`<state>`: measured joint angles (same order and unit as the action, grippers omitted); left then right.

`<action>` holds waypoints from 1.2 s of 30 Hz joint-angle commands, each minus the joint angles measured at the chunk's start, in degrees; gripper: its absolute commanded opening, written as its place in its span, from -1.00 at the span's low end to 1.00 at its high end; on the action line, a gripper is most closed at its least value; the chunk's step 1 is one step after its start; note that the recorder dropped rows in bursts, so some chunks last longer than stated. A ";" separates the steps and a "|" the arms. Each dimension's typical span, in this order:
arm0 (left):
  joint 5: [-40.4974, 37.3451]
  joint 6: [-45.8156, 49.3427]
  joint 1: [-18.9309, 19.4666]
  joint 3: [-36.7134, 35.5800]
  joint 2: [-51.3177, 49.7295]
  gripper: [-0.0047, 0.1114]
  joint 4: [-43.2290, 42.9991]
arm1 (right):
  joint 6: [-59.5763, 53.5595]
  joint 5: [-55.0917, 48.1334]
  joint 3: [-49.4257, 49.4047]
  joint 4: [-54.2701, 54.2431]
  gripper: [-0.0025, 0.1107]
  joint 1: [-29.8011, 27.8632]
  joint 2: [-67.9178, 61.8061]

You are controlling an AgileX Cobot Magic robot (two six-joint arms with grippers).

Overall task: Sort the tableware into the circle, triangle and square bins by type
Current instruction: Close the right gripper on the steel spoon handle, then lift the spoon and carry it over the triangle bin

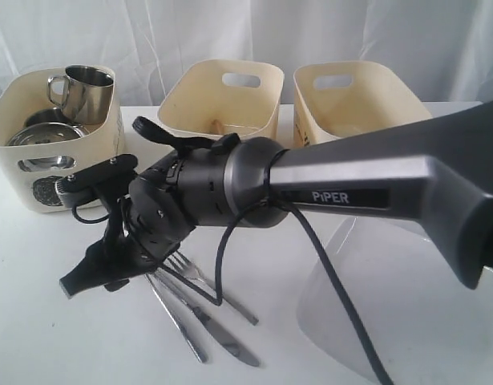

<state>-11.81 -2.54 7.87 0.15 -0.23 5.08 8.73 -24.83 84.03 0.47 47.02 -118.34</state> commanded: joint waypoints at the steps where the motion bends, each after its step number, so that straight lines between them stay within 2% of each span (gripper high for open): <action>1: 0.27 -0.12 -0.01 -0.15 0.23 -0.92 0.35 | -3.20 1.87 -0.06 0.80 -0.05 0.30 -2.12; 7: 0.27 -0.12 -0.01 -0.15 0.23 -0.92 0.35 | -3.20 1.92 -0.06 1.62 -0.05 0.30 -6.33; 10: 0.27 -0.12 -0.01 -0.15 0.23 -0.92 0.35 | -3.20 0.41 -0.06 1.72 -0.15 0.30 -7.99; 13: 0.27 -0.12 -0.01 -0.15 0.23 -0.92 0.35 | -2.98 -0.17 -0.06 1.72 -0.48 0.30 -8.13; 14: 0.27 -0.12 -0.01 -0.15 0.23 -0.92 0.35 | -2.98 -0.71 -0.06 1.72 -0.73 0.30 -8.13; 16: 0.27 -0.12 -0.01 -0.15 0.23 -0.92 0.35 | -2.54 -2.02 -0.03 1.62 -0.96 0.30 -7.63; 31: 0.27 -0.12 -0.01 -0.15 0.23 -0.92 0.35 | -2.52 -1.89 -0.03 3.32 -0.96 0.30 8.23; 34: 0.27 -0.12 -0.01 -0.15 0.23 -0.92 0.35 | -2.27 0.70 -0.03 9.45 -0.96 0.30 12.08; 36: 0.27 -0.12 -0.01 -0.15 0.23 -0.92 0.35 | -0.36 3.80 -0.03 18.17 -0.96 0.18 14.62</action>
<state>-11.81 -2.54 7.87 0.15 -0.23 5.08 6.64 -24.94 84.03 9.74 47.36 -107.31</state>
